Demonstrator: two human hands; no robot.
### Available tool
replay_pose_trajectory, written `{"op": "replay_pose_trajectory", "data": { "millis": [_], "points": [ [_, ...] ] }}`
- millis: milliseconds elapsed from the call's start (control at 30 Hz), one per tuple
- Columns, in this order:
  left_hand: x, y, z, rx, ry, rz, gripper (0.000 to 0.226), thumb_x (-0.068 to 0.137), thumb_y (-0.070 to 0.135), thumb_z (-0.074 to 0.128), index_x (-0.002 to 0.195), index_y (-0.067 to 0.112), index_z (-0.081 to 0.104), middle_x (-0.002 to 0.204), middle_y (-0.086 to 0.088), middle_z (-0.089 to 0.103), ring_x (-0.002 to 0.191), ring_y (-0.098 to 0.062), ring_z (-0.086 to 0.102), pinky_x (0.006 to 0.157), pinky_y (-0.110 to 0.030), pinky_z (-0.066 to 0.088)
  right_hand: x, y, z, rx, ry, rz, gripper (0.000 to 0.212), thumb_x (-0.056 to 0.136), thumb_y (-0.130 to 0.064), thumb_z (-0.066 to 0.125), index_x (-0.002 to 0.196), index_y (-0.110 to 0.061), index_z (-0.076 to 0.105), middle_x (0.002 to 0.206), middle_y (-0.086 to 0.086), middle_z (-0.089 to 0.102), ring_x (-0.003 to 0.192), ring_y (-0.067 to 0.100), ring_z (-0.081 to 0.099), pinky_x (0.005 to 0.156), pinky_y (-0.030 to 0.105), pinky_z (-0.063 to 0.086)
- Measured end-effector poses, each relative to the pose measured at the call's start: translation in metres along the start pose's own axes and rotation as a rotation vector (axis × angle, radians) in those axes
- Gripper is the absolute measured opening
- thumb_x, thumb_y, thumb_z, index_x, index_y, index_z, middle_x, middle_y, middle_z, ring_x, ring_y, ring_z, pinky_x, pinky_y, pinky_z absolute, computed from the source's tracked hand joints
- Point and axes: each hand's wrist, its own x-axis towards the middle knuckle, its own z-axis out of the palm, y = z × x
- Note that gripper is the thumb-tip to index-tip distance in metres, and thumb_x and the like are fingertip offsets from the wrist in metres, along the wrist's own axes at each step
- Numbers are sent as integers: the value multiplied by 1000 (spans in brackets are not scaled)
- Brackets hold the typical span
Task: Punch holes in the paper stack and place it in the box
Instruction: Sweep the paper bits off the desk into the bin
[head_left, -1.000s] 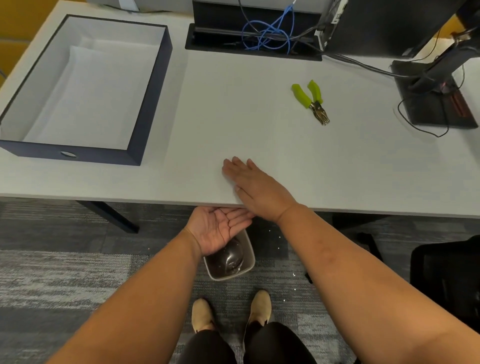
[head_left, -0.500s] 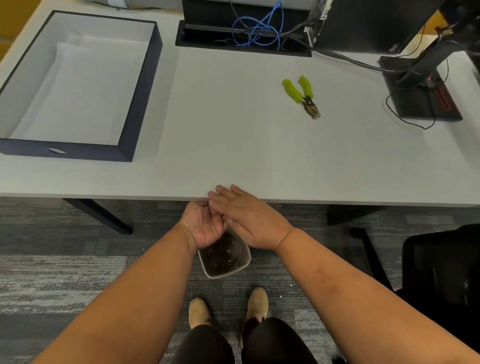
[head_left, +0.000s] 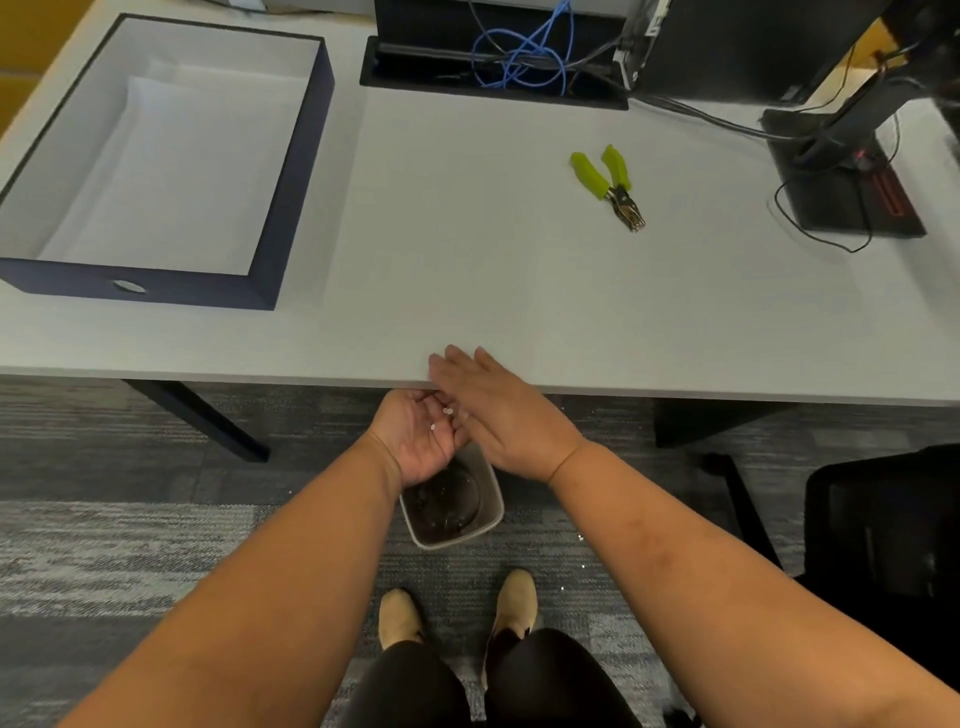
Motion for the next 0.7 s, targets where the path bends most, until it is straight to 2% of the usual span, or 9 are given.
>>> {"op": "replay_pose_trajectory", "data": {
  "millis": [33,100,200,267,433,600,700],
  "points": [
    [-1,-1,1,1,22,-6,33,100,25,39,100,1,62,79,-12,69,64,-21,69,55,-30,59,-4,-2,1,10,-6,-21,57,92,-18,29,146,0,37,152,16,38,145,27,27,122,37,12],
    [0,-1,1,24,22,2,37,100,26,37,99,0,64,81,-14,70,68,-23,70,58,-32,60,-7,-3,-2,34,41,-6,54,92,-16,31,143,0,42,148,16,44,142,26,34,121,37,18],
    [0,0,1,75,8,-13,48,100,28,34,103,-9,65,102,-25,70,92,-33,71,81,-44,59,0,3,-12,15,170,149,50,96,-11,36,146,-2,37,152,14,38,145,24,29,120,29,11],
    [-1,2,0,106,28,-34,49,101,27,32,107,-11,62,107,-27,68,94,-36,70,91,-45,54,8,13,-16,-58,168,236,52,100,-12,35,150,-5,27,158,11,26,149,22,17,121,28,2],
    [0,8,-11,165,71,-52,51,101,29,30,108,-10,63,110,-26,68,94,-34,71,91,-44,54,29,29,-22,-230,77,272,54,104,-24,28,154,-7,17,163,10,11,150,22,6,122,35,0],
    [21,1,-31,275,189,-102,54,103,33,25,114,-4,63,111,-22,69,103,-30,67,86,-40,55,37,30,-16,-340,91,262,54,104,-26,27,152,-4,20,162,13,14,150,25,11,122,38,3],
    [39,-9,-49,341,311,-141,57,103,35,23,115,-5,62,114,-22,68,105,-30,64,91,-39,50,35,31,-13,-375,97,268,53,103,-27,27,151,-4,24,161,13,18,149,25,14,122,39,6]
  ]
}}
